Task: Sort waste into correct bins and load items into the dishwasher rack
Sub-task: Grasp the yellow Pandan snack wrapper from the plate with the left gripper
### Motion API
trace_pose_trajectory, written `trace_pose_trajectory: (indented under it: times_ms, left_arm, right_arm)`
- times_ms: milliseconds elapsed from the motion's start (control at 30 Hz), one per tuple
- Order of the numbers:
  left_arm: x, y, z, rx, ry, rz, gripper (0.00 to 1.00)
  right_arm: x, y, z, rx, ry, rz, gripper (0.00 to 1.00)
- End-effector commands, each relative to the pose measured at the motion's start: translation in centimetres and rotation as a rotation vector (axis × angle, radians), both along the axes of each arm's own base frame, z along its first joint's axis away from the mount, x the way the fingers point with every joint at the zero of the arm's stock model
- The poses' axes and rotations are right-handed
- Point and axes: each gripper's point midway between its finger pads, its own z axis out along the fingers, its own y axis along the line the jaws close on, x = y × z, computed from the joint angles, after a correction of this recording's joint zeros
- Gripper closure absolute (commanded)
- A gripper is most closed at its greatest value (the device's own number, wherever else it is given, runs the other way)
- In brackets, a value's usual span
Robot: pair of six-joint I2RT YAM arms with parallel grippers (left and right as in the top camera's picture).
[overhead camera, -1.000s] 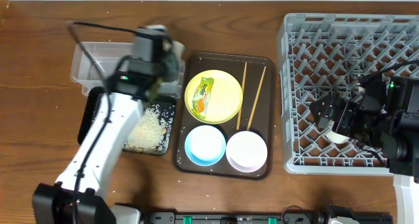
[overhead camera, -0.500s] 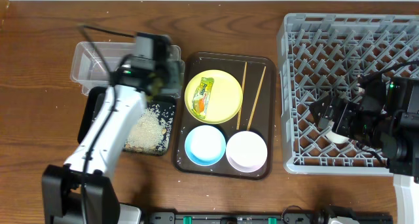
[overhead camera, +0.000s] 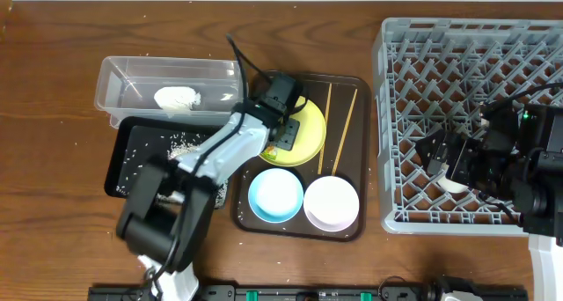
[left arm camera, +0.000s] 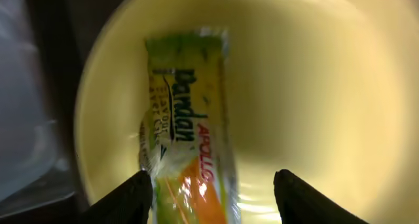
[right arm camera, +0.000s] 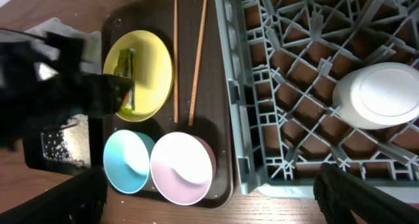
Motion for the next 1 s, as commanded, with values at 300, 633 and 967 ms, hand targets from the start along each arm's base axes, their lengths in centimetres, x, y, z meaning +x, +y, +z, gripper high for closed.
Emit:
trace_pose_trajectory:
  times_ms: [300,633,967]
  left_arm:
    - [-1.4,-0.7,-1.7,-0.033,0.090,-0.030,0.94]
    - [0.2,0.5,10.4,-0.124,-0.129,0.018,0.94]
    - [5.7,9.8,12.1,-0.078,-0.282,0.295,0.83]
  right_arm:
    - [-0.1,0.0,0.0,-0.006,-0.001,0.010,0.01]
    - [-0.1,0.0,0.0,-0.006,-0.001,0.010,0.01]
    - [-0.1,0.0,0.0,-0.006,-0.002,0.010,0.01]
